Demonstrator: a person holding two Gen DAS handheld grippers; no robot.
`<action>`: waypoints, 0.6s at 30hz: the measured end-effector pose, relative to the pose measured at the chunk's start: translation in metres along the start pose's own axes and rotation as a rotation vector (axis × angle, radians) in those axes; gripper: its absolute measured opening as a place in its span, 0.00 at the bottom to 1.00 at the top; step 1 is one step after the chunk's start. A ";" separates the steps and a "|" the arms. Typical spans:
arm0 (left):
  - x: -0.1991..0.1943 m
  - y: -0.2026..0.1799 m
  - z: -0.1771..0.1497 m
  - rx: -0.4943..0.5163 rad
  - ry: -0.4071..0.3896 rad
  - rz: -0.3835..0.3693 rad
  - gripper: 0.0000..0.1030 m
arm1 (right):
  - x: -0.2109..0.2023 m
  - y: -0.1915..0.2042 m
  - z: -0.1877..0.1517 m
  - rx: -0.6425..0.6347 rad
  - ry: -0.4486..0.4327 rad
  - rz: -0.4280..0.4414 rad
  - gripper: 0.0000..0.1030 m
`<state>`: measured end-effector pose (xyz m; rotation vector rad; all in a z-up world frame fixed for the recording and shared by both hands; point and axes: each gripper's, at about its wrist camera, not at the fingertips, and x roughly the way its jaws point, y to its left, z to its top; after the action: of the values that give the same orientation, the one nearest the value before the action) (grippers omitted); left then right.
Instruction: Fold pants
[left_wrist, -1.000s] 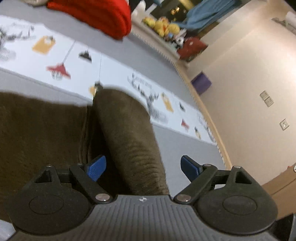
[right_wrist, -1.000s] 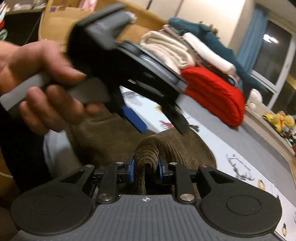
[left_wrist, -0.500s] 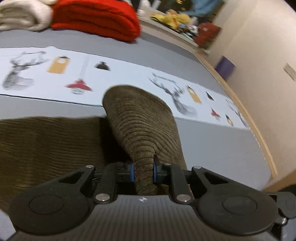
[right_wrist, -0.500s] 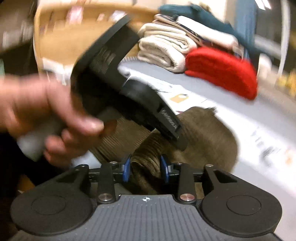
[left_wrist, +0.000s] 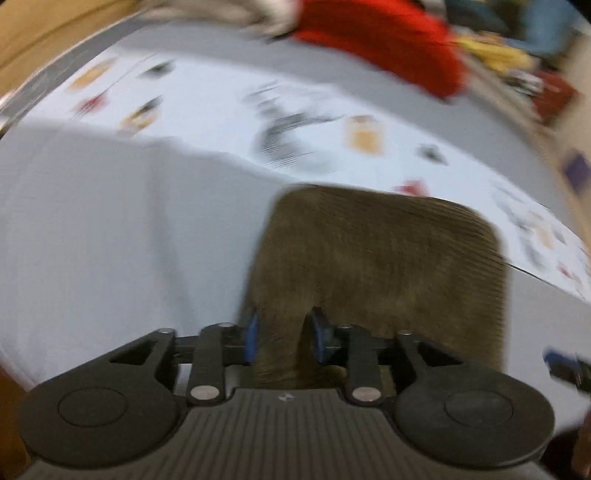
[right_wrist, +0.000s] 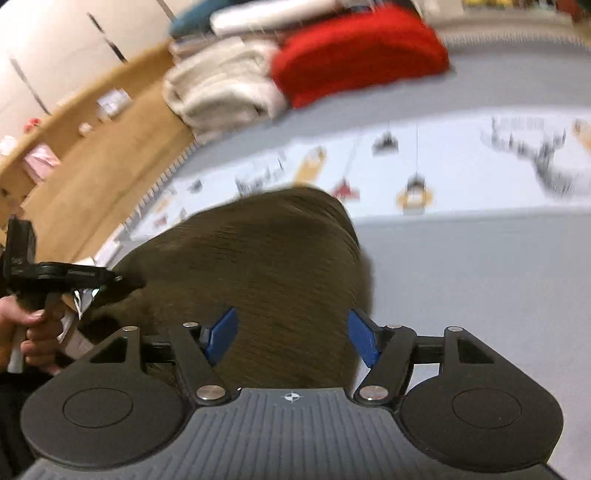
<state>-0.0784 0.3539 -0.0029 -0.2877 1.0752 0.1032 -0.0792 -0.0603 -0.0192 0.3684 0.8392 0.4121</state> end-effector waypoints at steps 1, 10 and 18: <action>0.005 0.007 0.001 -0.022 0.013 0.001 0.56 | 0.012 0.002 -0.002 0.006 0.025 -0.003 0.68; 0.046 0.011 0.014 -0.094 0.118 -0.058 0.83 | 0.080 -0.010 -0.013 0.170 0.173 -0.039 0.73; 0.073 -0.033 0.019 -0.046 0.184 -0.016 0.65 | 0.089 -0.009 -0.017 0.180 0.169 -0.024 0.37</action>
<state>-0.0200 0.3233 -0.0526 -0.3519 1.2544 0.0885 -0.0368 -0.0222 -0.0909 0.4944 1.0488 0.3492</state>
